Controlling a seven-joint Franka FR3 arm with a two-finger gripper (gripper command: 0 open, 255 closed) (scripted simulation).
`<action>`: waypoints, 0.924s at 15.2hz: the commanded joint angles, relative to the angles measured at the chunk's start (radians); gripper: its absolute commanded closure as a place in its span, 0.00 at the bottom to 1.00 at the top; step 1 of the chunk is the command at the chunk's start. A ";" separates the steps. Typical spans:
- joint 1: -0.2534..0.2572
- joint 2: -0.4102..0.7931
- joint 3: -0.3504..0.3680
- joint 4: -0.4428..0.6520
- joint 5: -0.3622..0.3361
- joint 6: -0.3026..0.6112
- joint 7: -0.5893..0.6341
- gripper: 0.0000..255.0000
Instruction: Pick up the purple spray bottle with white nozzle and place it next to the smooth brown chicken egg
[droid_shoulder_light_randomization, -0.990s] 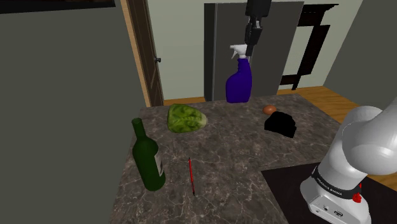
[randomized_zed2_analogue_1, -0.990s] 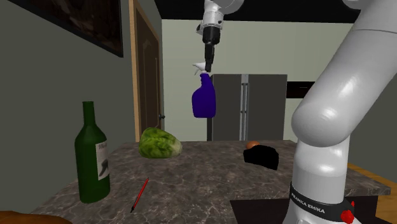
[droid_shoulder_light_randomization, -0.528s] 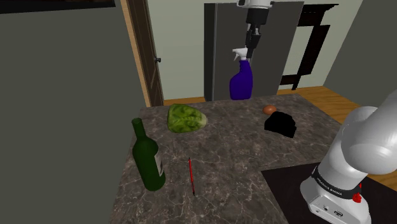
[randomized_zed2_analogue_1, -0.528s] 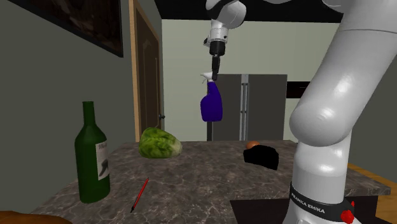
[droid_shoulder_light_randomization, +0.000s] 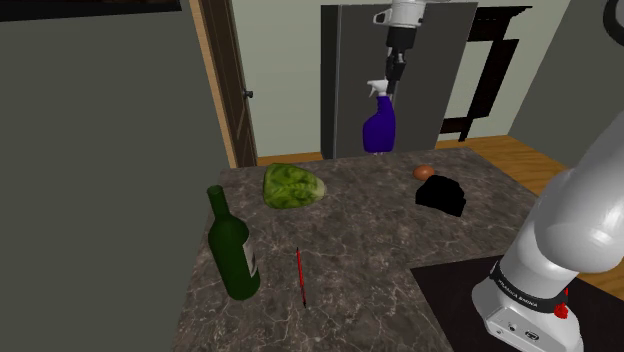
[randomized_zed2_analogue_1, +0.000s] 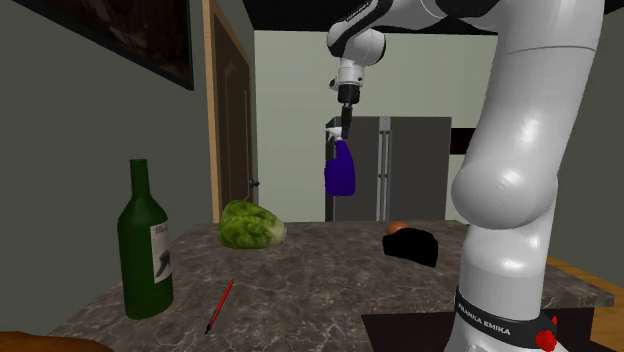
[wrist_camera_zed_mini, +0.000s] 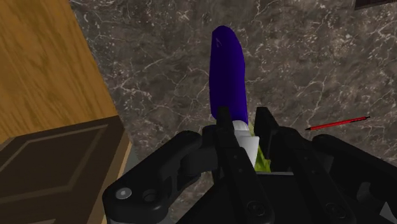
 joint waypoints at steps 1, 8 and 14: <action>-0.017 0.063 -0.029 0.048 0.018 0.007 -0.052 1.00; -0.104 0.302 -0.096 0.249 0.112 0.006 -0.209 1.00; -0.099 0.295 -0.092 0.159 0.110 0.089 -0.216 1.00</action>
